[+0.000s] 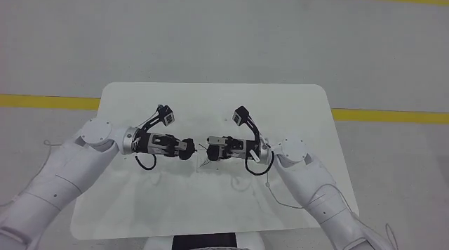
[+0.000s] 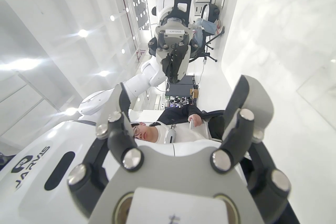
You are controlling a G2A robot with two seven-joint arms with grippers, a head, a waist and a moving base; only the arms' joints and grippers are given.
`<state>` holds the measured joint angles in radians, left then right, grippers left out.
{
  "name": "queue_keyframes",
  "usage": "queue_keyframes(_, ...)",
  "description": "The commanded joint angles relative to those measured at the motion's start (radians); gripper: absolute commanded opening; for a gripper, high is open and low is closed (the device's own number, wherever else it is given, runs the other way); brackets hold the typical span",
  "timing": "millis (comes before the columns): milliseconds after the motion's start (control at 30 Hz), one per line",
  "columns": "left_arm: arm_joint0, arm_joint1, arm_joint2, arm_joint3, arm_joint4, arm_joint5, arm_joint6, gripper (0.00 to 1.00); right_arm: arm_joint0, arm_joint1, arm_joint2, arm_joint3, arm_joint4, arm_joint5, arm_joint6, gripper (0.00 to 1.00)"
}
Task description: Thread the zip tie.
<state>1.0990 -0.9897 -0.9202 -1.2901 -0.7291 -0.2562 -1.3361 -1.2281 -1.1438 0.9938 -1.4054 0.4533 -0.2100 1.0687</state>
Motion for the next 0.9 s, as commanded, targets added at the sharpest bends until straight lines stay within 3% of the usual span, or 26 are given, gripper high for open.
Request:
queue_keyframes(0, 0.011, -0.005, 0.012, -0.040, -0.093, 0.023, -0.054, 0.00, -0.002, 0.000, 0.000, -0.001, -0.001, 0.001, -0.001, 1.00)
queue_keyframes(333, 0.011, -0.005, 0.012, -0.040, -0.093, 0.023, -0.054, 0.00, -0.002, 0.000, 0.000, -0.001, -0.001, 0.001, -0.001, 1.00)
queue_keyframes(400, 0.018, -0.007, 0.014, -0.045, -0.086, 0.021, -0.015, 0.00, -0.002, 0.000, 0.000, -0.001, -0.001, 0.001, -0.001, 1.00)
queue_keyframes(500, 0.024, -0.007, 0.001, -0.035, -0.085, -0.015, 0.023, 0.00, -0.002, 0.000, 0.000, -0.001, -0.001, 0.001, -0.001, 1.00)
queue_keyframes(633, 0.035, 0.000, -0.038, -0.001, -0.071, -0.084, 0.063, 0.00, -0.002, 0.000, 0.000, -0.001, -0.001, 0.001, -0.001, 1.00)
queue_keyframes(867, 0.084, 0.003, -0.153, 0.017, -0.075, -0.084, 0.068, 0.00, -0.002, 0.000, 0.000, -0.001, -0.001, 0.001, -0.001, 1.00)
